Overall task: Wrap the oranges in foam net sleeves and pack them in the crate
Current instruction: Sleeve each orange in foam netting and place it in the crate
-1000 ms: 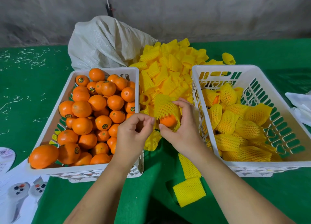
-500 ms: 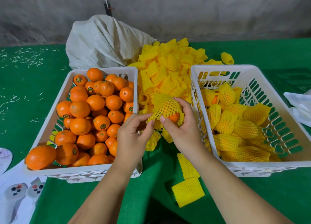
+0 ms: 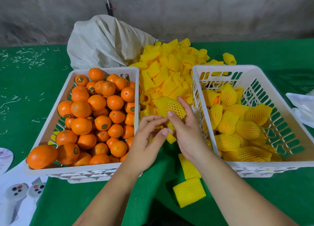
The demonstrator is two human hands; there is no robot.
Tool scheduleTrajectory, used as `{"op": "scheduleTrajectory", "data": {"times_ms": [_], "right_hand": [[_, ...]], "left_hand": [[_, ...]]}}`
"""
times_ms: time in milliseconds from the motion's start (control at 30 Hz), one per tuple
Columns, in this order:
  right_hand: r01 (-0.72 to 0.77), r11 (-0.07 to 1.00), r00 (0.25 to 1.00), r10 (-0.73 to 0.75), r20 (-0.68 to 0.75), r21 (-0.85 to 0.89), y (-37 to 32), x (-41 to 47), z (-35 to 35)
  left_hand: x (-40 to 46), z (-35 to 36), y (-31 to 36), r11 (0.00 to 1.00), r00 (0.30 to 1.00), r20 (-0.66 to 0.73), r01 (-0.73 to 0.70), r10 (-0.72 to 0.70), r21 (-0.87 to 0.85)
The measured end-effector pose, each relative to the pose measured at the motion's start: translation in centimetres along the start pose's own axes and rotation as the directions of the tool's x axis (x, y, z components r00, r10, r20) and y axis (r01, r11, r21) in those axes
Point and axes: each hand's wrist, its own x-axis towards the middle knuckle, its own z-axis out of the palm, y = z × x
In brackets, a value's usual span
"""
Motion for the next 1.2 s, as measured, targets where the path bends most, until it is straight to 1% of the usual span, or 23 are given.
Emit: {"op": "scheduleTrajectory", "data": {"times_ms": [100,167,200,267,333,367,433,467,500,533,567,600,667,700,733,800,867,933,1000,1033,1100,1133,1200], "right_hand": [[0.016,0.998,1.000,-0.015,-0.024,0.056,-0.3,0.6,-2.1],[0.076,0.997,0.993,-0.074,-0.093,0.015,-1.0,1.3,-4.4],[0.115,0.991,0.981,-0.123,-0.153,-0.062,-1.4,1.8,-5.7],[0.135,0.934,0.920,-0.243,-0.308,-0.332,-1.9,2.7,-8.4],[0.024,0.805,0.846,-0.332,-0.417,-0.592,-2.1,3.7,-10.8],[-0.057,0.725,0.838,-0.339,-0.428,-0.686,-1.8,4.0,-11.5],[-0.171,0.540,0.881,-0.290,-0.373,-0.824,-1.0,4.1,-11.8],[-0.174,0.463,0.917,-0.245,-0.314,-0.869,-0.3,4.1,-11.5],[-0.148,0.398,0.949,-0.199,-0.243,-0.905,0.4,3.9,-11.1],[-0.110,0.328,0.971,-0.165,-0.172,-0.938,1.0,3.8,-10.8],[-0.072,0.240,0.983,-0.146,-0.110,-0.968,1.5,3.9,-10.5],[-0.043,0.141,0.988,-0.138,-0.063,-0.989,1.8,4.0,-10.4],[-0.022,-0.009,0.992,-0.125,-0.021,-1.000,2.0,4.3,-10.5],[-0.023,-0.047,0.993,-0.117,-0.018,-0.999,2.0,4.4,-10.5],[-0.024,-0.071,0.994,-0.111,-0.016,-0.997,2.1,4.5,-10.5],[-0.009,-0.120,0.993,-0.115,0.005,-0.993,2.2,4.5,-10.4],[0.028,-0.174,0.991,-0.124,0.050,-0.984,2.2,4.4,-10.2],[0.066,-0.220,0.989,-0.112,0.093,-0.973,2.2,4.3,-10.0],[0.079,-0.246,0.991,-0.087,0.103,-0.966,2.1,4.0,-9.8],[0.079,-0.254,0.992,-0.079,0.102,-0.964,1.9,3.8,-9.6],[0.121,-0.213,0.986,-0.085,0.142,-0.969,1.5,3.0,-8.8],[0.181,-0.141,0.977,-0.086,0.194,-0.973,1.3,2.5,-8.2],[0.332,0.072,0.943,-0.046,0.330,-0.940,1.4,0.9,-7.0]], "left_hand": [[0.9,-1.9,-1.5,0.996,0.994,-0.094,0.060,-0.053,0.073],[1.6,-4.1,-2.9,0.967,0.958,-0.226,0.212,-0.177,0.142],[1.9,-5.4,-3.7,0.931,0.929,-0.282,0.304,-0.241,0.204],[2.5,-7.9,-5.7,0.790,0.862,-0.304,0.499,-0.407,0.357],[2.6,-9.4,-7.4,0.530,0.741,-0.177,0.606,-0.648,0.593],[2.4,-9.2,-7.9,0.384,0.647,-0.089,0.551,-0.757,0.741],[1.8,-8.4,-8.5,0.194,0.507,0.006,0.320,-0.862,0.927],[1.8,-7.9,-8.4,0.168,0.469,0.031,0.253,-0.883,0.953],[2.0,-7.5,-8.6,0.184,0.446,0.061,0.239,-0.893,0.953],[2.2,-7.4,-8.9,0.196,0.421,0.062,0.284,-0.905,0.939],[2.3,-7.5,-9.4,0.172,0.410,0.037,0.298,-0.911,0.939],[2.3,-7.7,-9.6,0.088,0.418,-0.025,0.251,-0.908,0.964],[2.3,-8.3,-9.9,-0.085,0.493,-0.147,0.146,-0.857,0.986],[2.4,-8.5,-10.0,-0.114,0.518,-0.156,0.113,-0.841,0.987],[2.5,-8.8,-10.0,-0.109,0.530,-0.161,0.128,-0.833,0.986],[2.8,-9.1,-9.7,0.007,0.538,-0.162,0.298,-0.827,0.954],[3.4,-9.7,-9.0,0.213,0.592,-0.205,0.558,-0.779,0.802],[3.4,-10.0,-7.8,0.478,0.693,-0.262,0.676,-0.671,0.561],[2.7,-9.8,-6.0,0.716,0.800,-0.297,0.599,-0.521,0.358],[2.2,-9.4,-4.9,0.795,0.849,-0.299,0.519,-0.436,0.314],[1.1,-8.0,-2.6,0.873,0.924,-0.267,0.356,-0.275,0.333],[0.6,-6.9,-1.5,0.891,0.949,-0.238,0.284,-0.208,0.354],[-0.7,-4.2,-0.4,0.909,0.984,-0.136,0.162,-0.118,0.383]]}}
